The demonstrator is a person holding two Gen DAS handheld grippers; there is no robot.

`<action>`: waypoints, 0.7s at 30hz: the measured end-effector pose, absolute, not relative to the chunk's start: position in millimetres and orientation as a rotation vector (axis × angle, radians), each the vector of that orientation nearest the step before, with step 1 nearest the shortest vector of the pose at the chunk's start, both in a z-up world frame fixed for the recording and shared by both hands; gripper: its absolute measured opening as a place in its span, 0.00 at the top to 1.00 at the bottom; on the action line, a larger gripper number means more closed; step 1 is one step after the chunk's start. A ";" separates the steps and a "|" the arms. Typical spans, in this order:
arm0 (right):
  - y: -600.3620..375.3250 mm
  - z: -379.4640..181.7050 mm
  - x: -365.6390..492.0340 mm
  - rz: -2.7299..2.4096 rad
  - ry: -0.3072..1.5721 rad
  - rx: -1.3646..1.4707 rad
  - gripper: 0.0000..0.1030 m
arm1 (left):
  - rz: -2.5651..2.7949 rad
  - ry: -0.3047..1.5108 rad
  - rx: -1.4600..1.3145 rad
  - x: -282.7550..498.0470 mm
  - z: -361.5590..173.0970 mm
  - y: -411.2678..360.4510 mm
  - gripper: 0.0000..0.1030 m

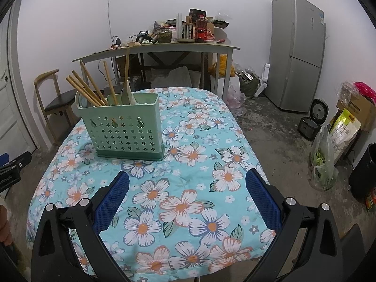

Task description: Organize utensils

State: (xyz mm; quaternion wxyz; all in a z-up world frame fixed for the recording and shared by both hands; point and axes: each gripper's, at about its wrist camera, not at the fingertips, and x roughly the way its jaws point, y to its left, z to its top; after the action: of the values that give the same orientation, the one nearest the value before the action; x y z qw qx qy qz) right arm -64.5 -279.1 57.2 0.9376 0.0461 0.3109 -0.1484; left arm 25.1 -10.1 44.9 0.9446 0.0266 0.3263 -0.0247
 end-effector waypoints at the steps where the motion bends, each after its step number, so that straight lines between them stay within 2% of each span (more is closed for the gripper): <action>1: -279.0 57.1 -64.3 -0.304 0.636 0.095 0.06 | -0.050 0.664 0.053 25.2 44.8 -10.0 0.08; 21: -278.2 57.6 -64.7 -0.302 0.635 0.095 0.06 | -0.052 0.669 0.054 25.1 44.7 -10.1 0.08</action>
State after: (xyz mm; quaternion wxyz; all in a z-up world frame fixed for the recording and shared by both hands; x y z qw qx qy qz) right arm -64.7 -278.2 57.6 0.9378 0.0467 0.3108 -0.1477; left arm 25.1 -10.1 44.7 0.9439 0.0265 0.3283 -0.0256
